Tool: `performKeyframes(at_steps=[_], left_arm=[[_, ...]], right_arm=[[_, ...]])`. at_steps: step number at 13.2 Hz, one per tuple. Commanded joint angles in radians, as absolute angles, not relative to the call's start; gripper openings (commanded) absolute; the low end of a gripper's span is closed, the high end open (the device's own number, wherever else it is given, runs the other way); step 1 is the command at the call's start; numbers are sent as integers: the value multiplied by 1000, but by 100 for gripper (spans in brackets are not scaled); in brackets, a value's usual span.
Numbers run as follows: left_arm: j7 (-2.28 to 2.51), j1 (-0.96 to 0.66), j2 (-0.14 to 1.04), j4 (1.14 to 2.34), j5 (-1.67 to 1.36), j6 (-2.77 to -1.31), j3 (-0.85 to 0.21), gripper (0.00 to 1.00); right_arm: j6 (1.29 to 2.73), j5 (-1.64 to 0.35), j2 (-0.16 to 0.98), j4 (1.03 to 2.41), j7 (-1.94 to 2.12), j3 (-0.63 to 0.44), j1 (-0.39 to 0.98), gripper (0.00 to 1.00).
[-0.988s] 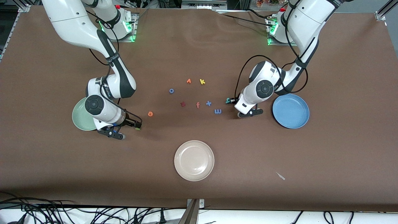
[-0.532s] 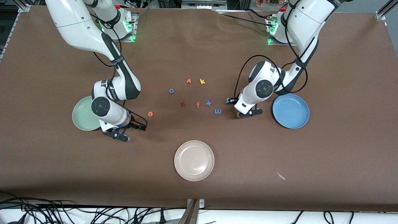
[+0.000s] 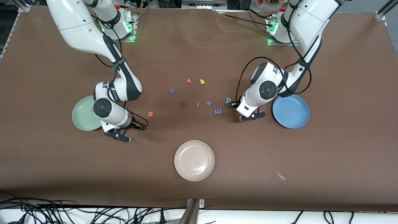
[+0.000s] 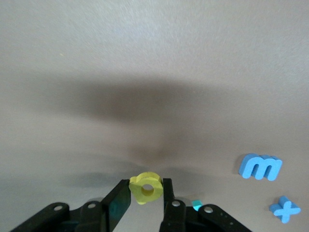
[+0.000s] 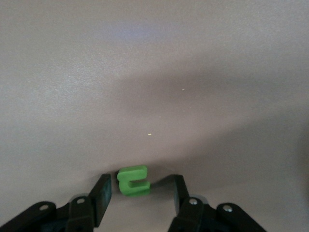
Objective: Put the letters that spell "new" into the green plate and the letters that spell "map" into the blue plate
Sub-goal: 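Release the yellow d onto the blue plate while the right gripper lifts c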
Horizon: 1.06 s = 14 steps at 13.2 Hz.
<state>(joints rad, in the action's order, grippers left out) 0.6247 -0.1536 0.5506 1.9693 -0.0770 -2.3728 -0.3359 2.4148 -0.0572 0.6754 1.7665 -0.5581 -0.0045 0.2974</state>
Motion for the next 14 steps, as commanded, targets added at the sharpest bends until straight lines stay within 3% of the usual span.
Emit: performKeyframes(at_steps=[1, 5, 10, 14], left_arm=[[563, -103, 500, 1893, -55, -2156, -334, 28], [386, 50, 465, 1835, 69, -1927, -337, 28], [121, 239, 520, 1836, 156, -1931, -337, 29], [118, 262, 614, 1850, 158, -1987, -336, 34]], right_arm=[[2416, -69, 701, 1743, -569, 3, 301, 37], [2416, -69, 700, 1737, -555, 8, 298, 7], [2173, -66, 620, 1698, -409, -35, 279, 6], [2235, -58, 438, 1938, -113, -155, 279, 6]])
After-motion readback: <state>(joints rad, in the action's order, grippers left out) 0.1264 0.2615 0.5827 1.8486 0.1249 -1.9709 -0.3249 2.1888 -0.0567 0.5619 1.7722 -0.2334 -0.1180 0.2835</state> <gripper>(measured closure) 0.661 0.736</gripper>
